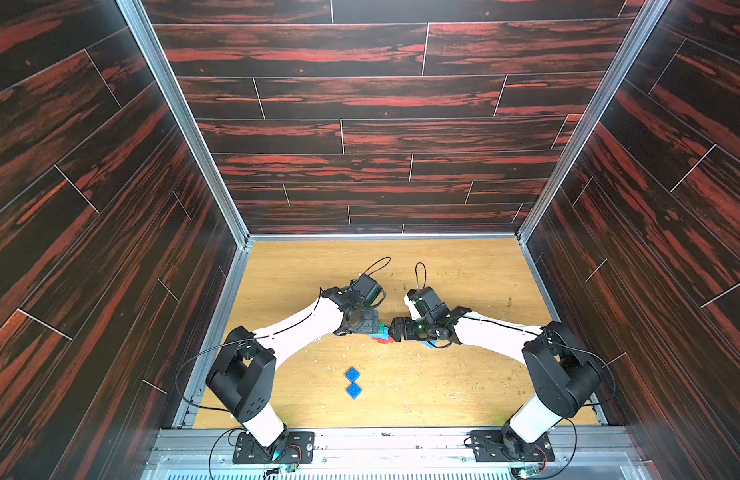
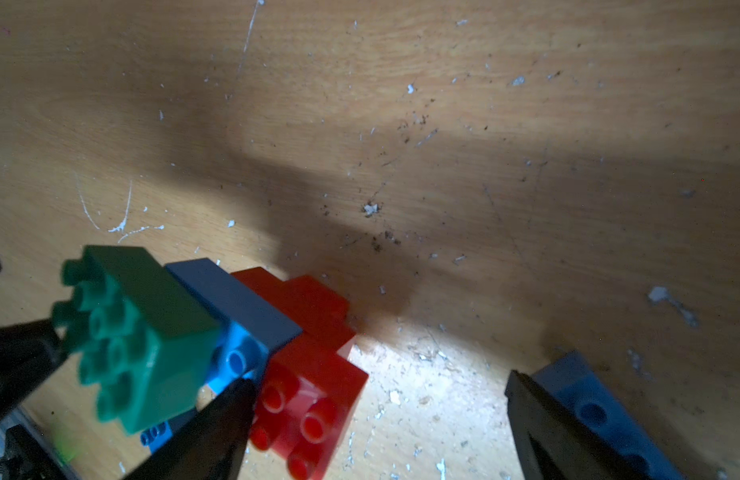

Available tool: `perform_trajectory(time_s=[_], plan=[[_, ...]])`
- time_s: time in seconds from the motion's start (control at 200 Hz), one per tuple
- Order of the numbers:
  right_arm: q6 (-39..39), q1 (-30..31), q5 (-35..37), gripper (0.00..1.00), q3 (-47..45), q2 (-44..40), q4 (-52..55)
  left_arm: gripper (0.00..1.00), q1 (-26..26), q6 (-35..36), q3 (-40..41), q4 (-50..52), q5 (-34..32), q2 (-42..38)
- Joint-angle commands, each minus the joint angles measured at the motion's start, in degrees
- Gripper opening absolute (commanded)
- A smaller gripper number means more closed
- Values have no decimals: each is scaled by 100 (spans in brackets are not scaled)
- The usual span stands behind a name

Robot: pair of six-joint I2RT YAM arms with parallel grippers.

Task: Assemble a heart with lego
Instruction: Assemble the lego brick with the lego brick.

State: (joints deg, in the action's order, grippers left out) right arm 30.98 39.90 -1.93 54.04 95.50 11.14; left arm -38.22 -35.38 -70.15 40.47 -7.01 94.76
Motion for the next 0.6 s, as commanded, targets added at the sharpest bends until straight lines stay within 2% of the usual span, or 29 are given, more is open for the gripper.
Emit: perform_trajectory(time_s=[0.0, 0.271, 0.406, 0.596], plan=[[-66, 27, 40, 98, 36, 93, 343, 86, 16, 39, -26, 35, 180, -238], [-66, 31, 26, 98, 53, 108, 337, 86, -28, 13, 11, -48, 228, -294], [-57, 30, 11, 98, 70, 96, 341, 86, -28, 7, -51, -30, -163, -399], [-66, 30, -2, 98, 73, 118, 334, 87, -19, 122, -207, -129, 37, -100]])
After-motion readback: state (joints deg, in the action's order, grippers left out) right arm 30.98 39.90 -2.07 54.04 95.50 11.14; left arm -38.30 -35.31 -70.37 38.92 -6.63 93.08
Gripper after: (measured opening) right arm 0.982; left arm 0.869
